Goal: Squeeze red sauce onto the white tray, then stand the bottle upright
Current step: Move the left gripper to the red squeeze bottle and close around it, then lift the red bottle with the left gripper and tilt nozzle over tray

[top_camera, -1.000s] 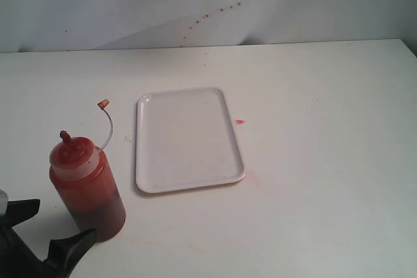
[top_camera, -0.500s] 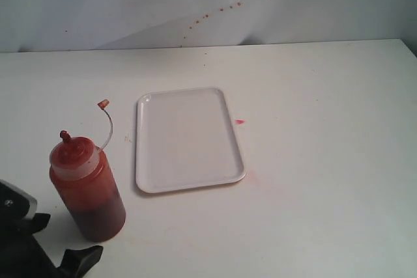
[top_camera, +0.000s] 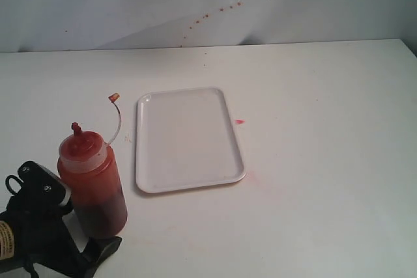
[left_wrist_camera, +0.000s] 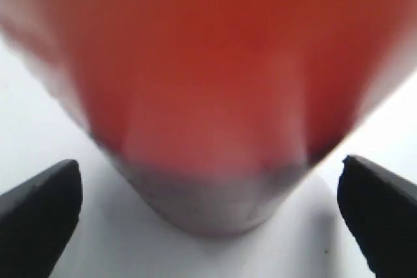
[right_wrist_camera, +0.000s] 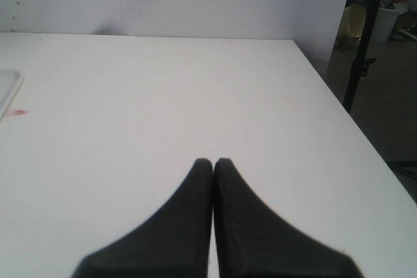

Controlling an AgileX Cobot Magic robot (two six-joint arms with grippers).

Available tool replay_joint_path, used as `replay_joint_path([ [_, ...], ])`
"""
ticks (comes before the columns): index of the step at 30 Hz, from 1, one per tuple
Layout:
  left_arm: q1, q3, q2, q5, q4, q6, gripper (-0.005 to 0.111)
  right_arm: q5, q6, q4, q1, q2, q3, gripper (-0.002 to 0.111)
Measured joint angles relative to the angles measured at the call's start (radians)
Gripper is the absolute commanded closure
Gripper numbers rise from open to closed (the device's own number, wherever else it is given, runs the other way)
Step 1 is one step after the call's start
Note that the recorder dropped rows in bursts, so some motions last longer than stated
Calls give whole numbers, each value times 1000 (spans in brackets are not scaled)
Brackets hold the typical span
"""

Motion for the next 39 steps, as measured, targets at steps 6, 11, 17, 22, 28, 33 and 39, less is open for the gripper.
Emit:
replay_joint_path([
  [6, 0, -2, 1, -62, -8, 50, 2, 0, 0, 0, 0, 0, 0, 108],
  [11, 0, -2, 1, -81, -65, 95, 2, 0, 0, 0, 0, 0, 0, 108],
  [17, 0, -2, 1, -133, -83, 137, 2, 0, 0, 0, 0, 0, 0, 108],
  [22, 0, -2, 1, -133, -89, 141, 2, 0, 0, 0, 0, 0, 0, 108],
  [28, 0, -2, 5, -136, -89, 141, 2, 0, 0, 0, 0, 0, 0, 108],
  [33, 0, -2, 81, -221, -89, 141, 3, 0, 0, 0, 0, 0, 0, 108],
  [39, 0, -8, 141, -313, -89, 151, 31, 0, 0, 0, 0, 0, 0, 108],
])
